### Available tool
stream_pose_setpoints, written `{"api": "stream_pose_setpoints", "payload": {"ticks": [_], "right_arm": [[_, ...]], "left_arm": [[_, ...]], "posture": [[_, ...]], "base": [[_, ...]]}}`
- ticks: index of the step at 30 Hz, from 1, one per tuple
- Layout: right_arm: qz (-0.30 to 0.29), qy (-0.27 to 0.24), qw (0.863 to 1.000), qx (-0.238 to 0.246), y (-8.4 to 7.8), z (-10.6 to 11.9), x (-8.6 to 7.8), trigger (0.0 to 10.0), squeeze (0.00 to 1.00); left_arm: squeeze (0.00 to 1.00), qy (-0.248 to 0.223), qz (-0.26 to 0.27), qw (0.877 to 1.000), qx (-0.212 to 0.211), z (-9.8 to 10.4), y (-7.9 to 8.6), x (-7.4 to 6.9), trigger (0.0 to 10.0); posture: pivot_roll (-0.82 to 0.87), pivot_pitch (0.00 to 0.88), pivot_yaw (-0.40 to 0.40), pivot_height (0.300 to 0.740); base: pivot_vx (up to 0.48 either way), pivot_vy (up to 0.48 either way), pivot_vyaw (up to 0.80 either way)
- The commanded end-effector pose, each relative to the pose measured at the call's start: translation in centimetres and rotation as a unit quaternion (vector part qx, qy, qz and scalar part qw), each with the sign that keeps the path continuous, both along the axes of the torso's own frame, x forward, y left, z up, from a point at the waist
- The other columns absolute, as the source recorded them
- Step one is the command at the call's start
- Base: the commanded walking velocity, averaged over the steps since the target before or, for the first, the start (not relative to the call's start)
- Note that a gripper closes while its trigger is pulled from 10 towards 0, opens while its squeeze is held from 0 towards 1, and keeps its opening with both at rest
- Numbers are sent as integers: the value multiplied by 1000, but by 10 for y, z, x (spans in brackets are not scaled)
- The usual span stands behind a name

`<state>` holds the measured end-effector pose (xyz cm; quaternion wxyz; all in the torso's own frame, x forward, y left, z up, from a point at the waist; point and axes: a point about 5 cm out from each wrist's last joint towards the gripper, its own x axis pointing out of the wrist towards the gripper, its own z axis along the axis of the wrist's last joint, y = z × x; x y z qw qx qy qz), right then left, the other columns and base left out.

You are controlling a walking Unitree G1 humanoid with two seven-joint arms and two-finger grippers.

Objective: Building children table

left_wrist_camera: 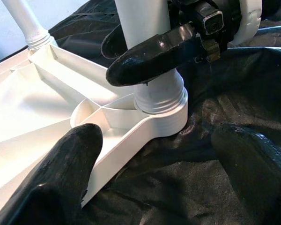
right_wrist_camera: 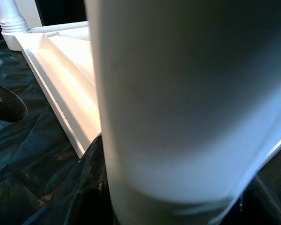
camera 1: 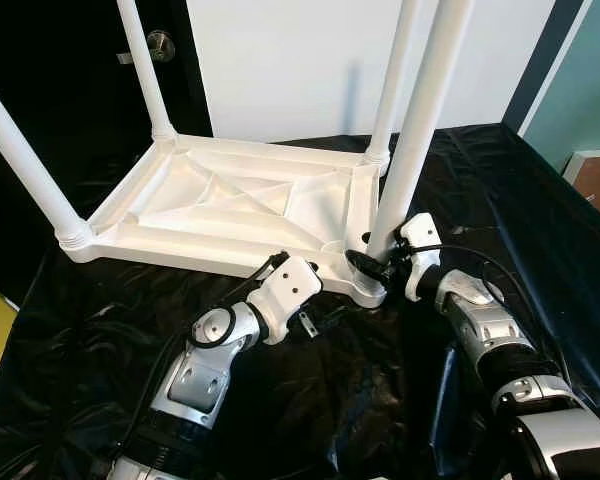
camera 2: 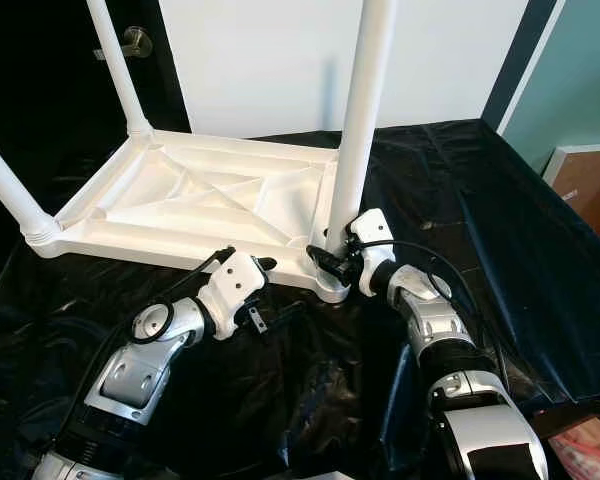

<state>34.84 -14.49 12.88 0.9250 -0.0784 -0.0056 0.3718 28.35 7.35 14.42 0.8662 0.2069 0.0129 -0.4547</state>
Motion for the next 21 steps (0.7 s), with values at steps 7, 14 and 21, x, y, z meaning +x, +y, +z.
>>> {"api": "stream_pose_setpoints", "payload": {"ticks": [7,14,21], "right_arm": [[-22,35,999,-17,-3,-21,-7,10000,0],[-88,42,995,-1,1,-25,-8,10000,0],[-246,50,967,45,20,-35,-20,10000,0]], "left_arm": [[0,-8,36,999,-3,-2,5,0,10000],[0,-26,62,998,5,-3,8,4,10000],[0,-40,111,993,-5,-2,15,11,10000]], "posture": [[36,0,-26,740],[36,0,-29,740],[23,0,-29,740]], "base": [[0,0,0],[0,0,0],[0,0,0]]}}
